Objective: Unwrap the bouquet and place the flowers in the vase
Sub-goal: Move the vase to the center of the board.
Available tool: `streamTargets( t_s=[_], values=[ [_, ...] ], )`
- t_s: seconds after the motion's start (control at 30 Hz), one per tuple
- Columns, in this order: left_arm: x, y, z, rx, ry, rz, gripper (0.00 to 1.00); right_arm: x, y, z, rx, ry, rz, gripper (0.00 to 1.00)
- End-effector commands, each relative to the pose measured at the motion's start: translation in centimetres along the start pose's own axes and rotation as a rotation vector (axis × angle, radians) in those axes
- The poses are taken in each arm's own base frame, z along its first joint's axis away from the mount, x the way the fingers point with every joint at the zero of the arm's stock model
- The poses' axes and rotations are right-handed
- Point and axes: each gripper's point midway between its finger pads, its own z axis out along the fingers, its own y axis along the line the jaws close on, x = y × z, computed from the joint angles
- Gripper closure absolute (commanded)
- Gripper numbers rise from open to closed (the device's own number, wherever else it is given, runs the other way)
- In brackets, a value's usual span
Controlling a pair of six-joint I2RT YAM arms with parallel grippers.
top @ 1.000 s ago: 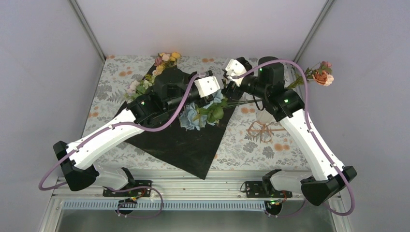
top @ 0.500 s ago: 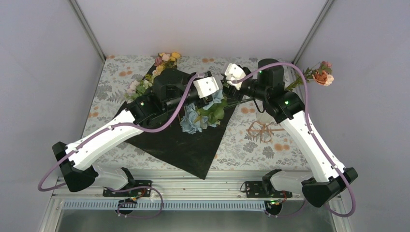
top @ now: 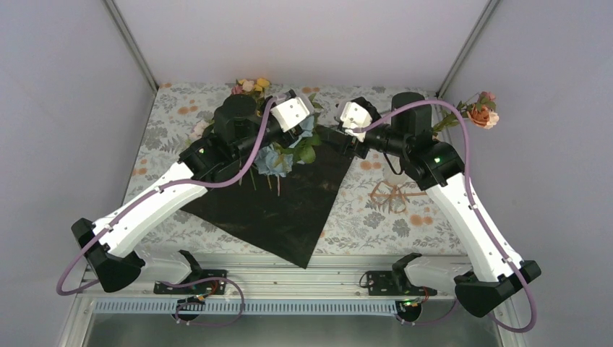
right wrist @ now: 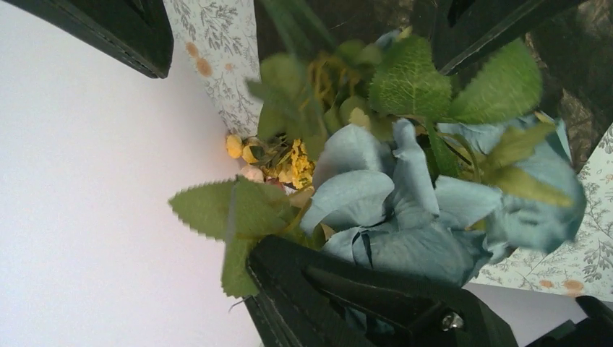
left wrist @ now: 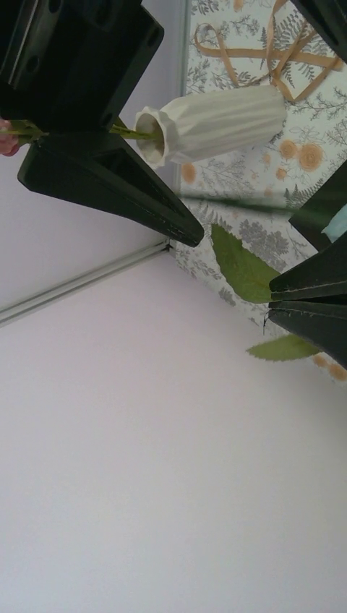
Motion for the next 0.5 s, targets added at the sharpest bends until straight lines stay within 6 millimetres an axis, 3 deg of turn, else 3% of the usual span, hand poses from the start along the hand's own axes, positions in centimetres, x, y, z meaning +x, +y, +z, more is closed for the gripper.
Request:
streamTargets(
  t_s=[0.0,0.13,0.23,0.47],
  values=[
    [-2.3,0.5,-1.2,-0.002,-0.080,-0.020,0.98,-0.6,-0.5,-0.5,0.033,-0.001,0.018,0.11],
    [-1.5,-0.2,-1.1,0.038,-0.044,-0.012,0.98,0.0,-0.5,-0.9,0.047,0.025,-0.053,0.11],
    [-1.0,-0.6,-1.1,0.060,-0.024,-0.014,0.98,1.4,0.3,-0.9,0.021,0.086,-0.130,0.14],
    [-2.4,-0.7,-2.0,0.088,-0.056,-0.026,0.98,5.5,1.7,-0.1,-0.005,0.235,-0.276,0.13]
  ],
)
